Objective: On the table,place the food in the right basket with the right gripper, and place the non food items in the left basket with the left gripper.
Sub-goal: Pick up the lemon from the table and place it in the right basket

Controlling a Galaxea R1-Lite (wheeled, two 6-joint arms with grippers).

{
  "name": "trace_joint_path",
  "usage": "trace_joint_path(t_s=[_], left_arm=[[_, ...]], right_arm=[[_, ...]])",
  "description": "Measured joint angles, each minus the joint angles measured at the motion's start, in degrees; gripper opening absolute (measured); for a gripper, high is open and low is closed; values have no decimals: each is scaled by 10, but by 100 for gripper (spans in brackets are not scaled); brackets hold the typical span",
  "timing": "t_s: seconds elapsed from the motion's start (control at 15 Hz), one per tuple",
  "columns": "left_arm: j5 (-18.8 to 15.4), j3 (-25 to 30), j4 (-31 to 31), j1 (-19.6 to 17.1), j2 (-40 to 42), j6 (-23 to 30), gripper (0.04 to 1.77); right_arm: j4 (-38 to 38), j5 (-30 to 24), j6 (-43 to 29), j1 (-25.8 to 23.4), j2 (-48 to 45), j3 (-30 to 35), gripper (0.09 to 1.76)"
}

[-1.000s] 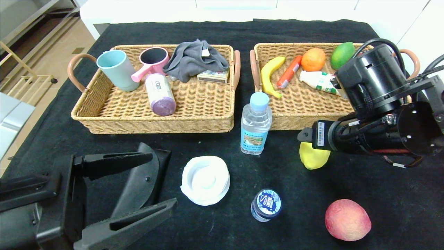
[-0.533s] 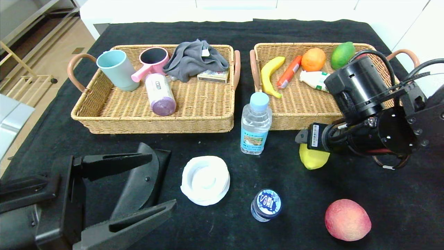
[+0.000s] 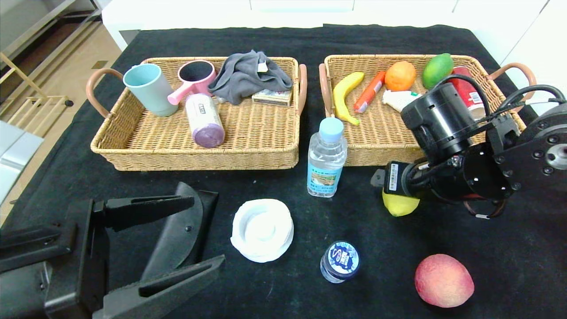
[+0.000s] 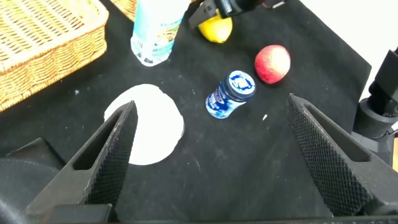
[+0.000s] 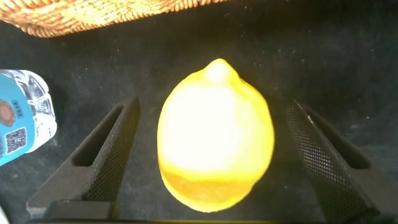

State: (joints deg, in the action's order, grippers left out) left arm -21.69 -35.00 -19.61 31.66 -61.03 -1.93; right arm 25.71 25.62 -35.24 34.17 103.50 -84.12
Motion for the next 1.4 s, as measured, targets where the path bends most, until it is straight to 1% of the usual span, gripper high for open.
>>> trace_joint_path(t_s=[0.4,0.47,0.6,0.67,0.73,1.4], left_arm=[[0,1,0,0,0,0,172],[0,1,0,-1,0,0,172],[0,1,-1,-1,0,0,172],[0,1,-1,-1,0,0,172],[0,1,-1,-1,0,0,172],[0,2,-2,-2,-2,-1,172]], right_arm=[[0,1,-1,-7,7,0,171],[0,1,-1,-7,7,0,162],[0,1,-1,-8,8,0,127],[0,1,-1,-8,8,0,115],[0,0,-1,-9,8,0,111],[2,-1,-1,-9,10,0,108]])
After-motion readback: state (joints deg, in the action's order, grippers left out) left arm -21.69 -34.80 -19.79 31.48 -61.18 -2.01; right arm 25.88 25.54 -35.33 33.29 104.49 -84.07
